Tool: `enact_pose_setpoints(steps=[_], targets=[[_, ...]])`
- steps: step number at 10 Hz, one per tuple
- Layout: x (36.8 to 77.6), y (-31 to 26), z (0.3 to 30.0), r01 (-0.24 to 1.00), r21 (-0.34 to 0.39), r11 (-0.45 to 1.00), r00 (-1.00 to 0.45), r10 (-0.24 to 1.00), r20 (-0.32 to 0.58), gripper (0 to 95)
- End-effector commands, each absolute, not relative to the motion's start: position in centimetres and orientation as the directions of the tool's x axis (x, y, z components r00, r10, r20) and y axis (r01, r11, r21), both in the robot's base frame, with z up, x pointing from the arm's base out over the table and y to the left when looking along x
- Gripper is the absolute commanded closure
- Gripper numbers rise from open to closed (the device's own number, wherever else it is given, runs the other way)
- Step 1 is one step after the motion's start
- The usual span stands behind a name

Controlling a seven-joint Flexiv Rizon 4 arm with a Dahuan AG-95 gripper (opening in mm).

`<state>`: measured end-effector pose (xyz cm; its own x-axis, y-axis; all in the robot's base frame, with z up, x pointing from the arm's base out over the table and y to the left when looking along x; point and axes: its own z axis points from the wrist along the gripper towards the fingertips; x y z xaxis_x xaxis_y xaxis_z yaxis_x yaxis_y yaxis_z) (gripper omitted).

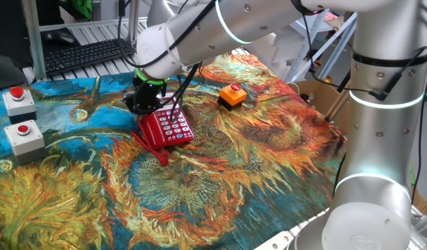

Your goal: Place the handset of the telephone on the corresponding phone cradle

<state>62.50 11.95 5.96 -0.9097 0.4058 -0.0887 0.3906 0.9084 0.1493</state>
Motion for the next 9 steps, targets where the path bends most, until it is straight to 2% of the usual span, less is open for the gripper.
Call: enact_pose_setpoints(steps=[1,9], targets=[[62.6,11.7,5.8,0.39,0.149,0.909,-0.909,0.406,-0.092,95.0],[64.8,11.5,6.3,0.469,0.198,0.86,-0.862,0.495,-0.109,95.0]])
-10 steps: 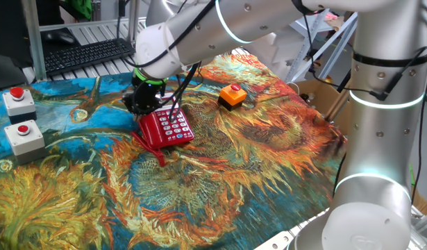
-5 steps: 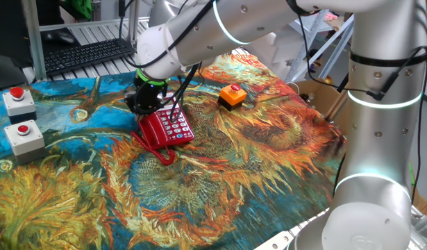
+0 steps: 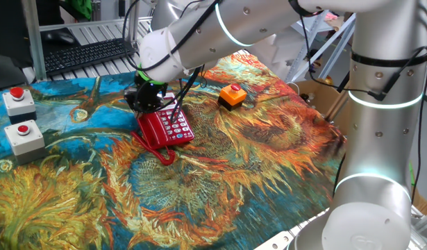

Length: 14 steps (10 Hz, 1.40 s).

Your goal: Place the handset of the telephone on the corresponding phone cradle

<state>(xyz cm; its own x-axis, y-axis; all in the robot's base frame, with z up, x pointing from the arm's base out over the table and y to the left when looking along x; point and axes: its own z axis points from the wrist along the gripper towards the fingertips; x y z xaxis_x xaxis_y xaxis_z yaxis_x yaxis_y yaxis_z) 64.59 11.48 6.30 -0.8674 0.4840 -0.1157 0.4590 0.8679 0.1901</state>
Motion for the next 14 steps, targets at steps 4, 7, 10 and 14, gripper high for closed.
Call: enact_pose_setpoints(steps=[4,7,10,14], targets=[[66.0,11.5,7.4,0.473,0.187,0.861,-0.866,0.494,-0.082,95.0],[65.2,11.5,8.8,0.444,0.152,0.883,-0.889,0.455,-0.05,95.0],[63.6,11.6,8.8,0.406,0.127,0.905,-0.909,0.414,-0.044,95.0],[61.9,11.0,8.9,0.334,0.077,0.94,-0.941,0.337,-0.033,95.0]])
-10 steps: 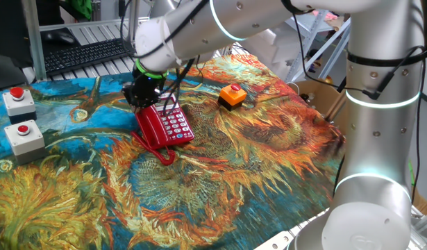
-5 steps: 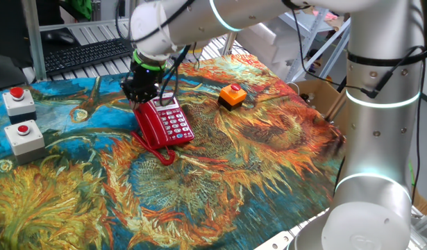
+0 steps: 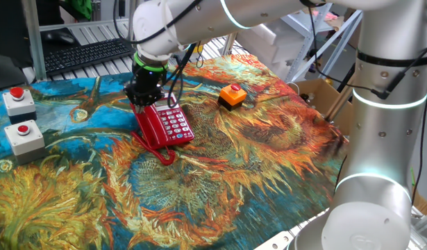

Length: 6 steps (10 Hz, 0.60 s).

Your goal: Place the handset of the telephone on the corresponding phone cradle

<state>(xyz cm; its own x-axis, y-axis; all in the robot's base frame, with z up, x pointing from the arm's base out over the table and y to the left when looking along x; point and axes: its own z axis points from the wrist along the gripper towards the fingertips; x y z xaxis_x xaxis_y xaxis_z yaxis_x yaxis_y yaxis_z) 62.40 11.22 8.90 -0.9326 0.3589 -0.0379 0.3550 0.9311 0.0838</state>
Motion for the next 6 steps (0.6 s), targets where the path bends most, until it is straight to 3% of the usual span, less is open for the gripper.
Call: enact_pose_setpoints(steps=[1,6], targets=[[61.8,10.8,8.8,0.32,0.072,0.945,-0.946,0.323,-0.035,95.0],[62.7,8.6,7.7,0.303,0.062,0.951,-0.951,0.306,-0.049,95.0]])
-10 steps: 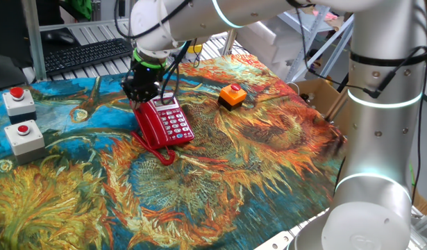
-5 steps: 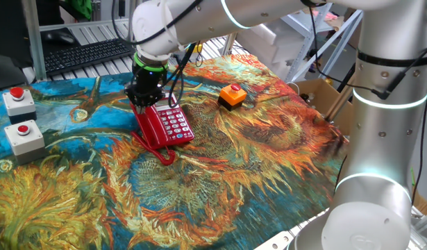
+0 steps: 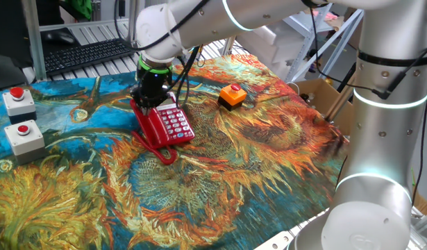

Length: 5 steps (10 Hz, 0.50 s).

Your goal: Place the handset of the telephone on the corresponding phone cradle

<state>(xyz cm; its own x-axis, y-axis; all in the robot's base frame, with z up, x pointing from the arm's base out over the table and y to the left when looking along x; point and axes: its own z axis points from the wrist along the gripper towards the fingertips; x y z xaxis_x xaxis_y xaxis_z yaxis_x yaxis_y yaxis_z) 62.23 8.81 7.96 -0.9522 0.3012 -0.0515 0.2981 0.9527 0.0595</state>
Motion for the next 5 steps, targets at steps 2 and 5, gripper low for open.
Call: enact_pose_setpoints(steps=[2,5], targets=[[63.5,8.6,8.0,0.338,0.084,0.937,-0.939,0.342,-0.039,95.0],[64.6,9.3,9.1,0.432,0.145,0.89,-0.9,0.436,0.003,95.0]])
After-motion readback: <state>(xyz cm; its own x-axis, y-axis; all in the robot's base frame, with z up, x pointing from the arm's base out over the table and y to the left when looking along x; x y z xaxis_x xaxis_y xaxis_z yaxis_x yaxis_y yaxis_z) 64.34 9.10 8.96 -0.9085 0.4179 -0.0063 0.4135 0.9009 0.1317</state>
